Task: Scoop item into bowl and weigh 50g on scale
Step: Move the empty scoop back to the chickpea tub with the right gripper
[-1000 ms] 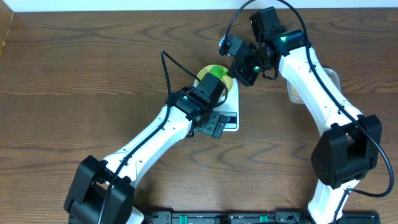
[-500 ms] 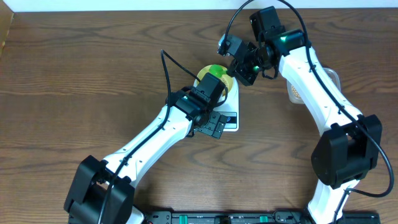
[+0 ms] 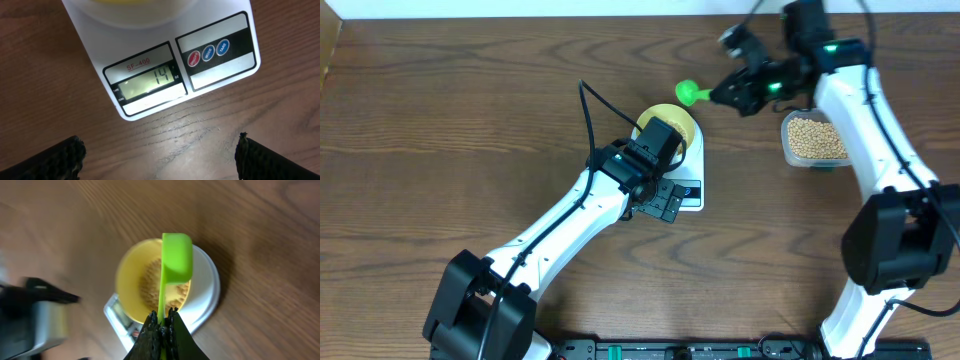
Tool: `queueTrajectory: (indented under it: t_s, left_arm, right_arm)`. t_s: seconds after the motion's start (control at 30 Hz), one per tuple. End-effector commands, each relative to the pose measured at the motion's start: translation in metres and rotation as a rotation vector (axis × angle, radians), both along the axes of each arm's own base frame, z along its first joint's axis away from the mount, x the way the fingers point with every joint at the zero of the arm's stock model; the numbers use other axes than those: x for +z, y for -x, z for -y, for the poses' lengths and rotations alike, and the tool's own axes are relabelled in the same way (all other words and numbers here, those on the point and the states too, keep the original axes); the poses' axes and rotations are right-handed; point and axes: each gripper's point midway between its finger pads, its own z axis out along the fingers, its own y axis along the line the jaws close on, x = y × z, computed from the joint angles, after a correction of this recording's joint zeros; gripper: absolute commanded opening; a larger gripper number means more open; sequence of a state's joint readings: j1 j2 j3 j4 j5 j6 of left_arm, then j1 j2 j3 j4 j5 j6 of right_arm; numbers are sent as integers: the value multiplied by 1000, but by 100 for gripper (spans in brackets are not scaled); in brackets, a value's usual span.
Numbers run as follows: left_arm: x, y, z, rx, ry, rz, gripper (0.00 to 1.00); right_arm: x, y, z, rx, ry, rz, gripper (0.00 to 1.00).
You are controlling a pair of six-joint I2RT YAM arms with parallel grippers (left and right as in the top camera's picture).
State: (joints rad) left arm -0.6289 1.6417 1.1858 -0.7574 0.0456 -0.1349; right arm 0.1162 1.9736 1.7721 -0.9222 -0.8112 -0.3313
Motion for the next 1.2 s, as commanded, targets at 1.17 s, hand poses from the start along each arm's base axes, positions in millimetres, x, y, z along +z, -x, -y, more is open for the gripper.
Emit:
queueTrajectory:
  t_s: [1.17]
  left_arm:
    - [-1,0,-2,11,-10,2,98]
  right_arm:
    - [-51,21,225,-630,447,-323,1]
